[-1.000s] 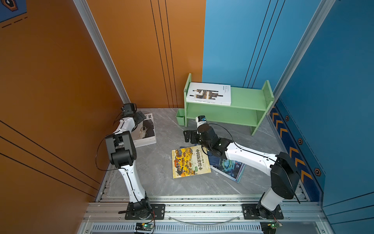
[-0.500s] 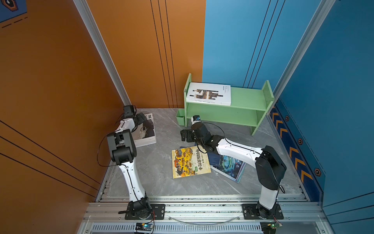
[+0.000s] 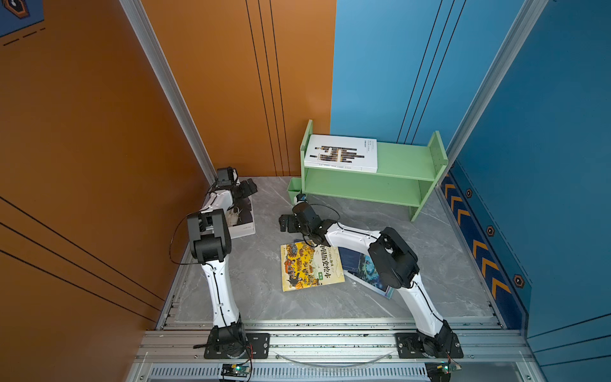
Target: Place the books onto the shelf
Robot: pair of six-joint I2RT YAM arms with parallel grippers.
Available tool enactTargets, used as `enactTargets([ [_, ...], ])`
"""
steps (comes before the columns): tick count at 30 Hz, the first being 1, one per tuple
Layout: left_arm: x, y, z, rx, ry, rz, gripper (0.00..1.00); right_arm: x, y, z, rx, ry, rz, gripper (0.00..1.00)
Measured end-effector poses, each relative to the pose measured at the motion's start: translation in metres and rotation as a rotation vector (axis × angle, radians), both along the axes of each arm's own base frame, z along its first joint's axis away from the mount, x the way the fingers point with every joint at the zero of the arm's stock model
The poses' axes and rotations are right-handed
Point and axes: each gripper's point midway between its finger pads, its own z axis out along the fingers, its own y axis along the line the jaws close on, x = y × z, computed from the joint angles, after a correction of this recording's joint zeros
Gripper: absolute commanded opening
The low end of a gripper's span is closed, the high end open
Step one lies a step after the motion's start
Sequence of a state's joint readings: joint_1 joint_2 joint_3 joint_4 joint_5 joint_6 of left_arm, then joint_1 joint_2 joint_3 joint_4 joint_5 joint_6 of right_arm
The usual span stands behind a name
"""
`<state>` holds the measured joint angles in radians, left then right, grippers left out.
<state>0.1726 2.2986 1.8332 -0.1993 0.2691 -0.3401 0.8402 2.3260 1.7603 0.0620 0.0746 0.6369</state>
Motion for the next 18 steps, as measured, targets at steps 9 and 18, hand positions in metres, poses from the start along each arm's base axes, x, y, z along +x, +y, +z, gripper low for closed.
enactTargets([
  [9, -0.025, 0.031, 0.007, -0.020, 0.005, 0.097, 0.97, 0.001, 0.013, -0.007, 0.063, 0.037, 0.016, 1.00],
  [18, -0.062, 0.122, 0.025, 0.048, -0.002, 0.322, 0.97, -0.001, 0.016, -0.005, 0.084, 0.047, 0.029, 1.00],
])
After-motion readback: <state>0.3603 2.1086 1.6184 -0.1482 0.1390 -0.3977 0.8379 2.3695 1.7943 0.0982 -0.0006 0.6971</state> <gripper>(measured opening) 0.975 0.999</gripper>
